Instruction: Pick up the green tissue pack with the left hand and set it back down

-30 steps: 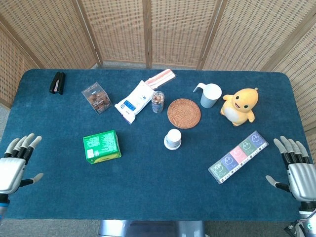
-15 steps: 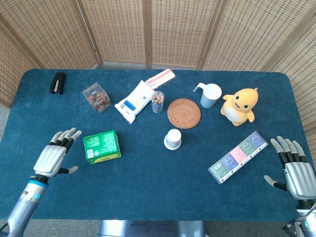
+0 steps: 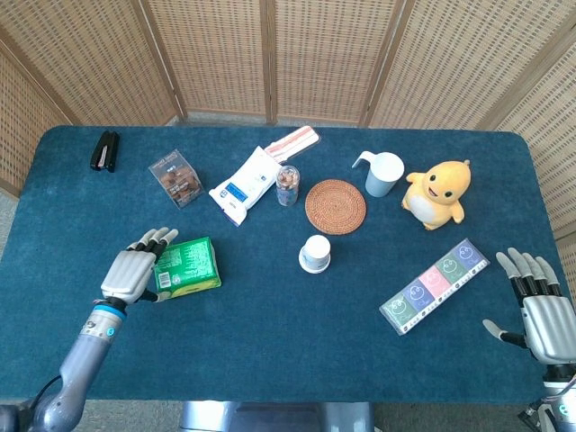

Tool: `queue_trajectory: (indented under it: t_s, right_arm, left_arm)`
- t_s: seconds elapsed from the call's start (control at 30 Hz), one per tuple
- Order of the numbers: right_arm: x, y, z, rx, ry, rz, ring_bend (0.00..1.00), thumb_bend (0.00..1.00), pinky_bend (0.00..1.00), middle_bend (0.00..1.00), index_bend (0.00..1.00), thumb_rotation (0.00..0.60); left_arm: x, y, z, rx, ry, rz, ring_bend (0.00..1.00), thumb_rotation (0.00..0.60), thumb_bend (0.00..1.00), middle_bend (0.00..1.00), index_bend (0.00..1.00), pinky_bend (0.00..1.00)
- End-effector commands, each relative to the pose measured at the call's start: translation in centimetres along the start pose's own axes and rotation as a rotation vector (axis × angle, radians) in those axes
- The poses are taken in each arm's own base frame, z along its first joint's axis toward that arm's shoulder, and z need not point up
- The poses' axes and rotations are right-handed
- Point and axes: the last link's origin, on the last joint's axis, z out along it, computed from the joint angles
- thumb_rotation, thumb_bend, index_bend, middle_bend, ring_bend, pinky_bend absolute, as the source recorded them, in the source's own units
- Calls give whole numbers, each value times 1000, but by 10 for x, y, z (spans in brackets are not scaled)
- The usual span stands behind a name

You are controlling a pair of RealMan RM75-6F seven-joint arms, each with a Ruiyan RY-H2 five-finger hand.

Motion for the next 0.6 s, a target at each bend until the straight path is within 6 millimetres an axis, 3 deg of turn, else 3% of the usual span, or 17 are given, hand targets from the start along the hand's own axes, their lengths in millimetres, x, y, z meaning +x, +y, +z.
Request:
queue_trajectory:
  t_s: [0.03,0.23,0.6]
  right_arm:
    - [0,0,0,1,-1,3,0,0,0,0,0,600]
    - [-2,0,0,4,-4,2,0,0,0,0,0,600]
    - [-3,-1,1,4,-7,-2,0,0,0,0,0,600]
  left_arm:
    - [1,3,5,6,27,6,313,600,0,326,263,515]
    - [-1,4,8,14,35,34,372,600,5,397,339,562]
    - [20,-2,-12,-89,-26,-26,375,600,8,399,343,553]
